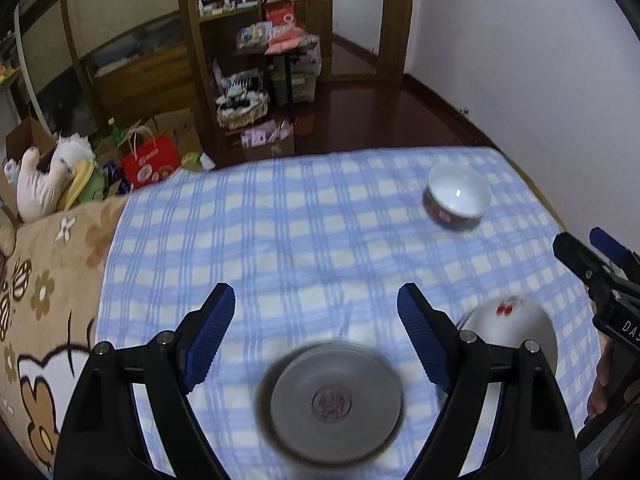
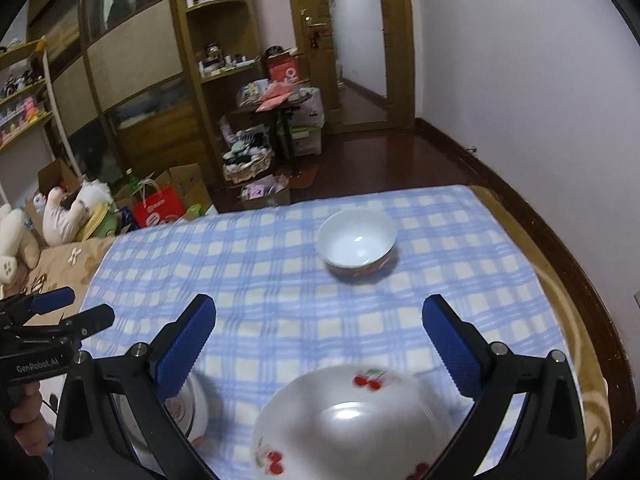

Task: Organize plates and bowls
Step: 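Move both open grippers toward the small red-patterned bowl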

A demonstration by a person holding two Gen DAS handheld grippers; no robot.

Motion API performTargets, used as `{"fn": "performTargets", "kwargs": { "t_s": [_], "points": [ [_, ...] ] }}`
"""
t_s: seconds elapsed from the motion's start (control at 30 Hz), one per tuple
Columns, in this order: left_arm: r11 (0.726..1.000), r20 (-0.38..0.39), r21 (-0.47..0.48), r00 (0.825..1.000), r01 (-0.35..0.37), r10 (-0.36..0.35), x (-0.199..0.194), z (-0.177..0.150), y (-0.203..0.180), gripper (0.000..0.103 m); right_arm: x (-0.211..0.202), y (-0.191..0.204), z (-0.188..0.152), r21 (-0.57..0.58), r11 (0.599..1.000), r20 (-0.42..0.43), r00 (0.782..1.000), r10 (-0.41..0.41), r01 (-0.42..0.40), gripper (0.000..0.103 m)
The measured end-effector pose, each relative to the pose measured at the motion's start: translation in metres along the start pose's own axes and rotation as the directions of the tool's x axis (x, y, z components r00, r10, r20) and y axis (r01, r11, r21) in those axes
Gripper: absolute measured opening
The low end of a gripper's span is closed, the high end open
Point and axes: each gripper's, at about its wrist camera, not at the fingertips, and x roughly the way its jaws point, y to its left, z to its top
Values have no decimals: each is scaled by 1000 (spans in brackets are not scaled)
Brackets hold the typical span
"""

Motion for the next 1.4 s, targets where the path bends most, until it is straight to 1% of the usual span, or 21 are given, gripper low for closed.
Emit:
{"fn": "performTargets", "kwargs": {
  "t_s": [0.07, 0.2, 0.33, 0.47, 0.6, 0.67, 0.8, 0.97, 1.0, 1.13, 1.33, 1.4],
  "points": [
    [1000, 24, 6, 1000, 5, -5, 4, 14, -7, 87, 2, -9, 8, 16, 1000, 25, 1000, -19, 18, 103],
    [999, 34, 52, 999, 18, -20, 15, 41, -25, 87, 13, -27, 22, 41, 999, 43, 999, -27, 25, 103],
    [996, 73, 83, 997, 25, -31, 23, 62, -42, 87, 26, -48, 36, 83, 996, 52, 998, -24, 20, 103],
    [994, 61, 86, 996, 61, -66, 46, 84, -59, 87, 40, -63, 51, 96, 995, 50, 998, -42, 37, 103],
    [991, 68, 92, 992, 98, -105, 70, 98, -76, 87, 56, -77, 61, 100, 993, 52, 996, -66, 61, 103],
    [988, 55, 97, 990, 121, -127, 84, 104, -84, 87, 65, -84, 63, 115, 991, 43, 996, -72, 67, 103],
    [978, 23, 133, 986, 159, -164, 113, 117, -99, 87, 92, -94, 64, 132, 988, -10, 997, -75, 75, 103],
    [973, -41, 143, 984, 179, -175, 149, 129, -106, 87, 119, -95, 65, 98, 990, -51, 994, -97, 102, 103],
    [972, -54, 143, 982, 186, -180, 156, 131, -107, 87, 124, -96, 64, 102, 990, -57, 994, -91, 97, 103],
    [969, -98, 141, 977, 202, -189, 181, 133, -112, 87, 145, -100, 60, 120, 989, -102, 992, -69, 81, 103],
    [966, -169, 118, 963, 230, -208, 217, 129, -122, 87, 173, -107, 50, 141, 987, -157, 986, -57, 80, 103],
    [968, -189, 107, 960, 229, -206, 227, 125, -125, 87, 181, -109, 46, 145, 986, -185, 981, -58, 86, 99]
  ]
}}
